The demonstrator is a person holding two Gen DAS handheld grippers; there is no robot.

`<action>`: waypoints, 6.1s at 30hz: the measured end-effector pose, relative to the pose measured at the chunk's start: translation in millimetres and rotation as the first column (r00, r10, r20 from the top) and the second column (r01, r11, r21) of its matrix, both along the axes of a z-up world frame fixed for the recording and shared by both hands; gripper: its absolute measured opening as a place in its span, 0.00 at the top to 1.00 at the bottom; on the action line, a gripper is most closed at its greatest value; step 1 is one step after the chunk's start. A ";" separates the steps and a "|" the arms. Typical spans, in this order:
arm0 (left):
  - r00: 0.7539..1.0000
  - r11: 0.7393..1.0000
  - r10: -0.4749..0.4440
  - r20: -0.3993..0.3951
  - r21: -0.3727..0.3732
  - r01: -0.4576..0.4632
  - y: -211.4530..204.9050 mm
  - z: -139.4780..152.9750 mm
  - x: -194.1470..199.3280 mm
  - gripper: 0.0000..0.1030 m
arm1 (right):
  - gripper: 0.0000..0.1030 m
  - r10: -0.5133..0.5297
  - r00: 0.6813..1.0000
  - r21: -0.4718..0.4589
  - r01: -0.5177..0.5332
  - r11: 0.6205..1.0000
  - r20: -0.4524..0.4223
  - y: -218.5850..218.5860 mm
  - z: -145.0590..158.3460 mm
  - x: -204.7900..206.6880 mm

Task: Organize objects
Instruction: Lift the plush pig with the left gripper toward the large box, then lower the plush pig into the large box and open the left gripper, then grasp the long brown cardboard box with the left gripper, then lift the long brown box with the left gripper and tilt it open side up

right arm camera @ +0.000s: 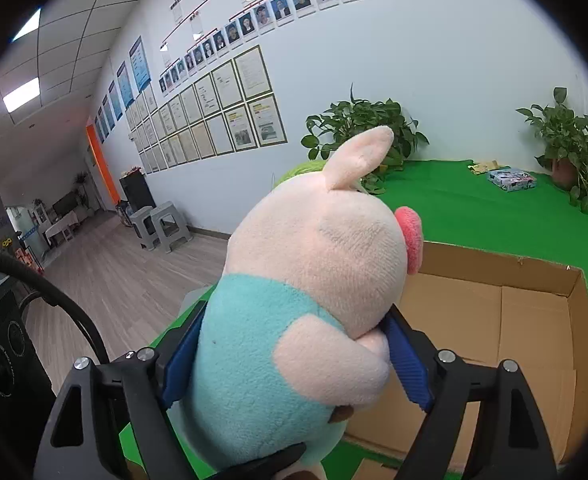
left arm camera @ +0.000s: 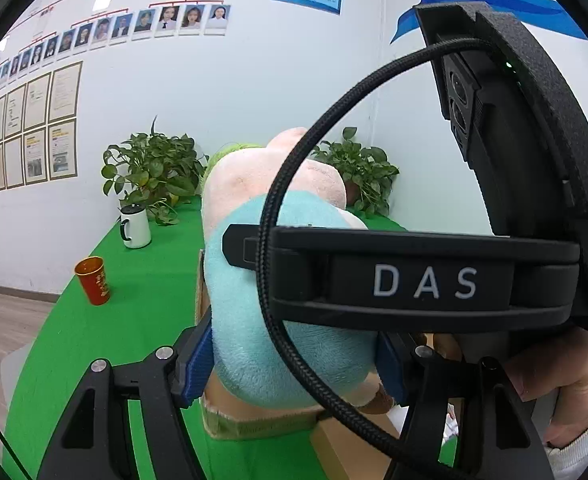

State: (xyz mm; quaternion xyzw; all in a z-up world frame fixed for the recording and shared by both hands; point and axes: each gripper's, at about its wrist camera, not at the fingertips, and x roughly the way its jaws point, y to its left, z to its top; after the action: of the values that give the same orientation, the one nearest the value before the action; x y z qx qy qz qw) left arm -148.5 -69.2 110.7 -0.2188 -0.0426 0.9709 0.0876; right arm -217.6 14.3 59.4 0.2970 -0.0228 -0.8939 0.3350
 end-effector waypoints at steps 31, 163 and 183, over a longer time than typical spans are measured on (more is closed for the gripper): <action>0.927 0.998 0.063 0.369 -0.041 -0.052 -32.1 -179.9 -101.5 0.30 | 0.21 0.079 0.917 -0.041 -0.068 0.997 0.390 -10.7 -154.5 -104.0; 0.843 0.911 -0.221 0.490 0.413 -0.002 -0.8 -234.7 122.0 0.22 | 0.27 -0.038 0.966 0.106 0.011 0.994 0.254 50.9 -161.9 231.4; 0.848 0.894 -0.250 0.467 0.447 0.017 -3.8 -233.1 128.4 0.26 | 0.07 -0.042 0.994 0.254 0.016 0.967 0.101 25.3 -167.6 258.5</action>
State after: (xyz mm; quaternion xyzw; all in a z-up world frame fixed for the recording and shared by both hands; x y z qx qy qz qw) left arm -20.1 -72.9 -122.4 -0.4471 -0.2596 0.8352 0.1877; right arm 40.8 39.6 -108.2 0.3836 0.0692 -0.8774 0.2797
